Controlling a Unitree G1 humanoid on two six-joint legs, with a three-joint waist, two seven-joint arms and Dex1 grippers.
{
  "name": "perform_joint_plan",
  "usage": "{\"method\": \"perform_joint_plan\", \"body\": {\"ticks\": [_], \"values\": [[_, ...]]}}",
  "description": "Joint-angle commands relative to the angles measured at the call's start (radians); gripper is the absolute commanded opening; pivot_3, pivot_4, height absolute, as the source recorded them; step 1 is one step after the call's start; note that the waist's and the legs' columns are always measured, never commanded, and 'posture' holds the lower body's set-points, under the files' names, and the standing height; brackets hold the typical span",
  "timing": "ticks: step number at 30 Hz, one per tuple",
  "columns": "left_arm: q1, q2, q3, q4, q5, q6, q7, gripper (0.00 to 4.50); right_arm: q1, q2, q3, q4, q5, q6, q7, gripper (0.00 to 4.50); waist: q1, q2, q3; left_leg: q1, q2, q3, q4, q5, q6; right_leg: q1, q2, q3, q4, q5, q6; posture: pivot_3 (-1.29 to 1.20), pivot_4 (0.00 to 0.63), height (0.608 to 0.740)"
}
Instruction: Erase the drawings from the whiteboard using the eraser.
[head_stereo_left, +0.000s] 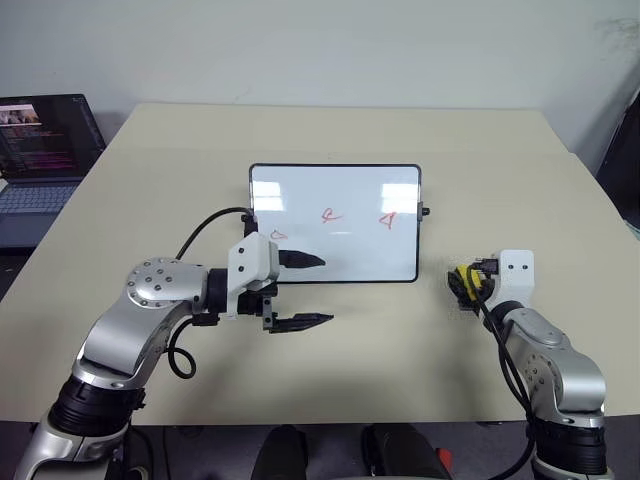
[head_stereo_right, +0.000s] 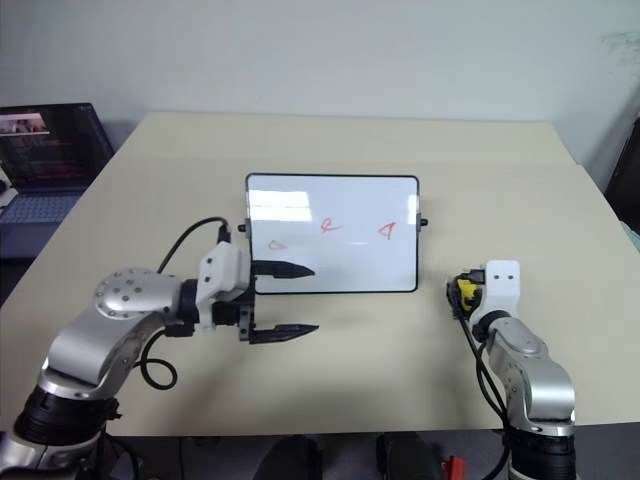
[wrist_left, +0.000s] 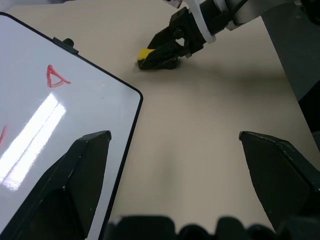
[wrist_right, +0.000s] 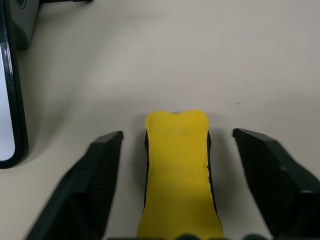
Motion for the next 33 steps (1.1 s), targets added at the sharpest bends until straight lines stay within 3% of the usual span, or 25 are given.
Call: {"method": "perform_joint_plan", "body": {"ticks": [1,5,12,21,25,28,33], "values": [[0.012,0.017,0.035,-0.034,-0.013,-0.005,0.006,4.50,-0.011,-0.007,-0.007,-0.001,-0.011,-0.031,0.000,2.37,0.000,0.000,0.000,0.000,0.000,0.000,0.000,0.000,0.000,0.000,0.000,0.000,0.000,0.000,0.000,0.00,0.150,0.740],[0.027,0.021,0.041,-0.034,-0.009,-0.007,0.012,4.50,-0.016,-0.005,-0.005,0.007,-0.011,-0.039,0.001,1.06,0.000,0.000,0.000,0.000,0.000,0.000,0.000,0.000,0.000,0.000,0.000,0.000,0.000,0.000,0.000,0.00,0.150,0.740],[0.107,-0.007,0.111,-0.037,-0.037,0.034,0.104,4.50,0.006,-0.026,0.007,-0.031,-0.001,-0.077,0.047,1.05,-0.002,0.000,0.000,0.000,0.001,0.000,0.000,0.000,0.000,0.000,0.000,0.000,0.000,0.000,0.000,0.00,0.150,0.740],[0.336,0.008,0.263,-0.109,-0.009,0.061,0.243,4.50,0.065,-0.204,0.147,-0.338,0.135,0.025,0.289,1.05,-0.001,0.001,0.000,0.000,0.002,-0.001,0.000,0.000,0.000,0.000,-0.001,0.000,0.000,-0.002,0.004,0.00,0.150,0.740],[0.336,0.006,0.280,-0.052,0.033,0.073,0.309,4.50,-0.082,-0.229,0.297,-0.356,0.150,0.049,0.347,1.05,-0.003,0.000,0.001,0.003,0.001,-0.002,0.000,0.000,0.000,0.002,-0.001,-0.001,0.001,-0.002,0.004,0.00,0.150,0.740],[0.335,0.018,0.289,-0.012,0.061,0.079,0.332,4.50,-0.204,-0.205,0.430,-0.251,0.072,-0.019,0.365,1.05,-0.005,0.000,0.001,0.003,0.001,-0.002,0.001,0.000,0.000,0.002,-0.001,-0.001,0.001,-0.002,0.004,0.00,0.150,0.740],[0.324,0.032,0.310,0.032,0.053,0.082,0.316,4.50,-0.448,-0.041,0.569,0.075,-0.036,-0.164,0.367,1.05,-0.008,-0.001,0.002,0.002,0.001,-0.002,0.001,0.000,0.000,0.001,-0.001,-0.001,0.000,0.000,0.000,0.00,0.150,0.740]]}}
